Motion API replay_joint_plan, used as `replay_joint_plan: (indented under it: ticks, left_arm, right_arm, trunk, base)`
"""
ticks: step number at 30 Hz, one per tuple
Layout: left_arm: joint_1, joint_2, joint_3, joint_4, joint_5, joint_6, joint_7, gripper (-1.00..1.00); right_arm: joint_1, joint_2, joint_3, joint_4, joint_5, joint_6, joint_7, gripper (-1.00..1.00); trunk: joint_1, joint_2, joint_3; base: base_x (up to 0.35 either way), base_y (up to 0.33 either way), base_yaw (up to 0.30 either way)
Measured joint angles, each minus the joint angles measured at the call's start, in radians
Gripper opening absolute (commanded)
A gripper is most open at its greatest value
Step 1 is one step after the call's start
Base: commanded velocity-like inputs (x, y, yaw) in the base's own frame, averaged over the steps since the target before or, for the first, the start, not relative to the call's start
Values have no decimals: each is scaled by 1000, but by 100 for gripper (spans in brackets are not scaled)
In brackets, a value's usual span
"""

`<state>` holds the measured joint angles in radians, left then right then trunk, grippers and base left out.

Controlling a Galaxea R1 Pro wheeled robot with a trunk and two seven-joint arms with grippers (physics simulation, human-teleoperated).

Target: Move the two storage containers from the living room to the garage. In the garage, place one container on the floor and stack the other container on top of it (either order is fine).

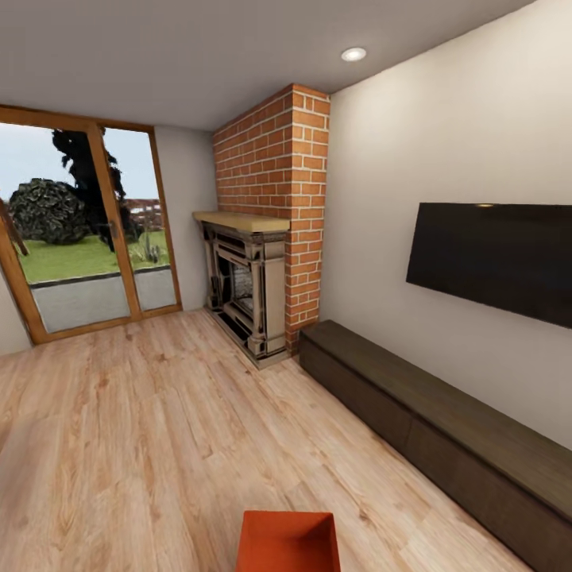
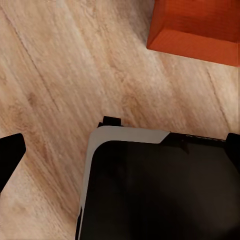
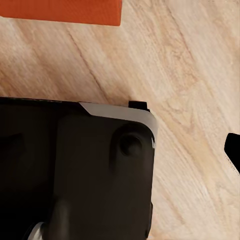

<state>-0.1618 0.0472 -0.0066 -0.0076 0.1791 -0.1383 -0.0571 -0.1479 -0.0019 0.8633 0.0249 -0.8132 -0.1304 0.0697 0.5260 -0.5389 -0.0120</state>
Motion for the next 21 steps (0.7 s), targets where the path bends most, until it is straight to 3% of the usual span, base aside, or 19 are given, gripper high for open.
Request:
replay_joint_plan:
  ticks: [15,21]
  left_arm:
    - [0,0,0,0,2,0,0,100]
    - [0,-1,0,0,3,0,0,100]
  right_arm:
    - [0,0,1,0,0,0,0,100]
    - [0,0,0,0,0,0,0,100]
  trunk:
    - [0,0,0]
    - [1,0,0]
  base:
    - [19,0,0]
    - [-152,0,0]
